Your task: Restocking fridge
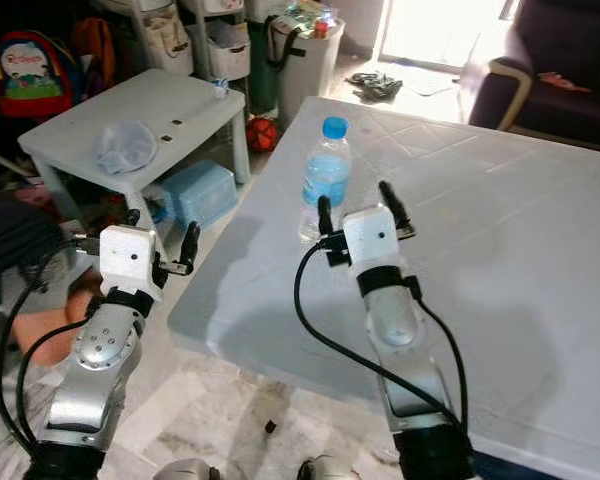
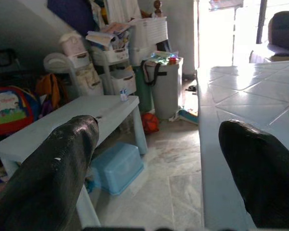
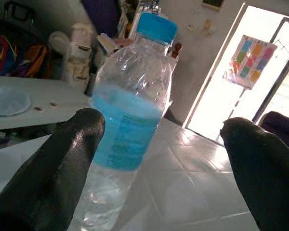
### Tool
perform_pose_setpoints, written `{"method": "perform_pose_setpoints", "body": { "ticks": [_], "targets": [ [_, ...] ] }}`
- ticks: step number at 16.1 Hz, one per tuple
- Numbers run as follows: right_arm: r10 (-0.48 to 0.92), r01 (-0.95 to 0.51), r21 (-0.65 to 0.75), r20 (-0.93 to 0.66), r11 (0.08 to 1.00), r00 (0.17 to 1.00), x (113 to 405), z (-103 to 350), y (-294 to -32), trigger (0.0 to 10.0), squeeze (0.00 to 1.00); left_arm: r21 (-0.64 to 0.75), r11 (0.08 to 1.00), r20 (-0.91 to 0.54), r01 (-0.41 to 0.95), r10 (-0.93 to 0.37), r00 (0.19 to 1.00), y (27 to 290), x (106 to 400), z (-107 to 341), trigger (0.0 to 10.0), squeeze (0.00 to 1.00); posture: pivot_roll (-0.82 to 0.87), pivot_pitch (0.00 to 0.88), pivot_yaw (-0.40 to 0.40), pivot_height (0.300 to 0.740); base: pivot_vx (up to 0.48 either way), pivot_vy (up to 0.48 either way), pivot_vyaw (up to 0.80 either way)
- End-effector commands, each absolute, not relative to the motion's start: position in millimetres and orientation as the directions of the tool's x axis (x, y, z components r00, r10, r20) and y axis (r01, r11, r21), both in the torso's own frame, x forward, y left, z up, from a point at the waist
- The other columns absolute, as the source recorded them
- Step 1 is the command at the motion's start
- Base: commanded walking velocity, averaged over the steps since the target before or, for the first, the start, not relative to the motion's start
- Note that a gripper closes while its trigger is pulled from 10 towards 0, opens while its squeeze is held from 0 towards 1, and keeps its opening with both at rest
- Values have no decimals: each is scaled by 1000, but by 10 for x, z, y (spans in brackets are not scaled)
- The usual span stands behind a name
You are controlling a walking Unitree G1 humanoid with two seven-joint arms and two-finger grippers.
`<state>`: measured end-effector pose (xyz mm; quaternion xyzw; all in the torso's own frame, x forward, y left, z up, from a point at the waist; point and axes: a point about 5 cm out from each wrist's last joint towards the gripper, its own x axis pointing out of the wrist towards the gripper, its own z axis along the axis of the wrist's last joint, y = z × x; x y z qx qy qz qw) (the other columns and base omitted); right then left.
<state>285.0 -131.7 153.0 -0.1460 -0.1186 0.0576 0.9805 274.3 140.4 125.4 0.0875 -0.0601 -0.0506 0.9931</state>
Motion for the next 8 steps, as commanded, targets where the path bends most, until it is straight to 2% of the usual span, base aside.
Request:
{"method": "perform_pose_setpoints", "body": {
  "ticks": [1,8],
  "targets": [
    [148,-61,-305,270,950,951,2859,1666,-1311,10000,0,182,978,128,99,-124,984,1393,2745,1297,10000,0,68,28,-44,740,0,0,0],
    [202,-110,-268,345,957,917,2953,1930,-1172,10000,0,186,978,132,96,-121,984,1382,2766,1308,10000,0,70,26,-47,740,0,0,0]
  ]
}}
